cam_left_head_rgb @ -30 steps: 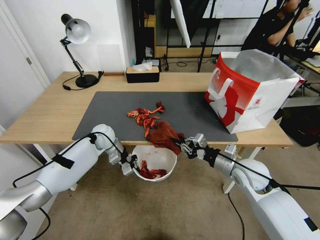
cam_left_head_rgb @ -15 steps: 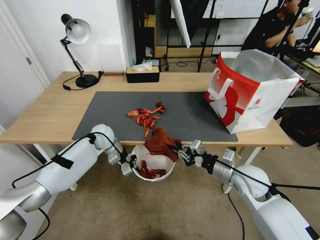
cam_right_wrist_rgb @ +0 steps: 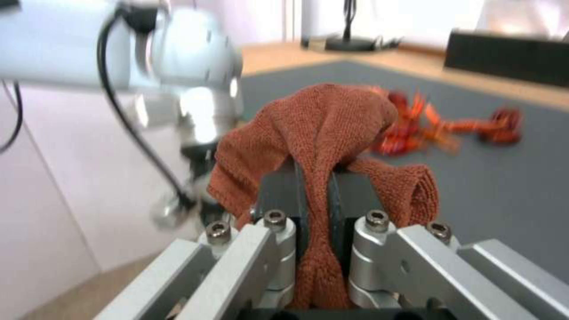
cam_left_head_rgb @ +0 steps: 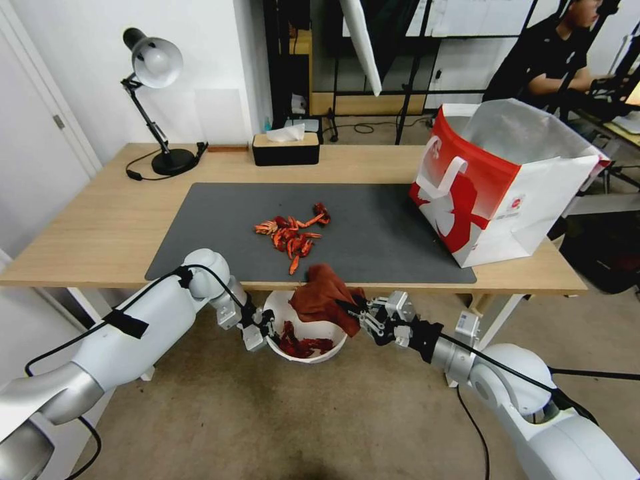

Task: Sweep shrimp from table into container with towel, then put container into takeout bag.

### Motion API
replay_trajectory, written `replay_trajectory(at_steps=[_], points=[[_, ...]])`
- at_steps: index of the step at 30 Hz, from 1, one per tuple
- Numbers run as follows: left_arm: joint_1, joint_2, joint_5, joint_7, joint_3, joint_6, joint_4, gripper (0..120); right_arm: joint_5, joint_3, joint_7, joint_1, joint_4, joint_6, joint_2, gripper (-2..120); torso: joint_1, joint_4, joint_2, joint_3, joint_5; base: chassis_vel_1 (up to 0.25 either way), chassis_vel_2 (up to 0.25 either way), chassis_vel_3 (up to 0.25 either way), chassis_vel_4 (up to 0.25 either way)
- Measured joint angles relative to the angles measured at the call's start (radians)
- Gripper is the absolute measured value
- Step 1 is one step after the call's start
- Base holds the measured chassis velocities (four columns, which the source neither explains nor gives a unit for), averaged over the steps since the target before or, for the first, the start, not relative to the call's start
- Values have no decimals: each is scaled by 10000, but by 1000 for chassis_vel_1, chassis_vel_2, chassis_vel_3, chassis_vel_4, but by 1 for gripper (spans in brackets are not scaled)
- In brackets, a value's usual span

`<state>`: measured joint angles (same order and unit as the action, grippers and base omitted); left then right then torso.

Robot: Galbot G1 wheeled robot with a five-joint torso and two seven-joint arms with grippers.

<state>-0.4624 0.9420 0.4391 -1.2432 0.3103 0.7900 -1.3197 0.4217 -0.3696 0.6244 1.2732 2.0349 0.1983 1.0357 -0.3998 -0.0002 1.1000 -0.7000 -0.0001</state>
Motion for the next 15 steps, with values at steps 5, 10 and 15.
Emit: replay_trajectory(at_steps=[5, 10, 15], points=[[-9, -17, 3, 1, -4, 29, 8, 0, 758, -26, -552, -669, -83, -81, 8, 4, 0, 0, 1, 0, -1, 0, 0, 0, 0], [-15, -19, 17, -39, -9, 52, 8, 0, 1086, 99, -1264, -1219, -458, -248, 36, 4, 0, 0, 1, 1, 2, 0, 0, 0, 0], [-29, 14, 210, -98, -28, 117, 25, 0, 1300, 458, -2338, -2071, -1185, -443, 198, 4, -1, 4, 1, 1, 4, 0, 0, 0, 0]])
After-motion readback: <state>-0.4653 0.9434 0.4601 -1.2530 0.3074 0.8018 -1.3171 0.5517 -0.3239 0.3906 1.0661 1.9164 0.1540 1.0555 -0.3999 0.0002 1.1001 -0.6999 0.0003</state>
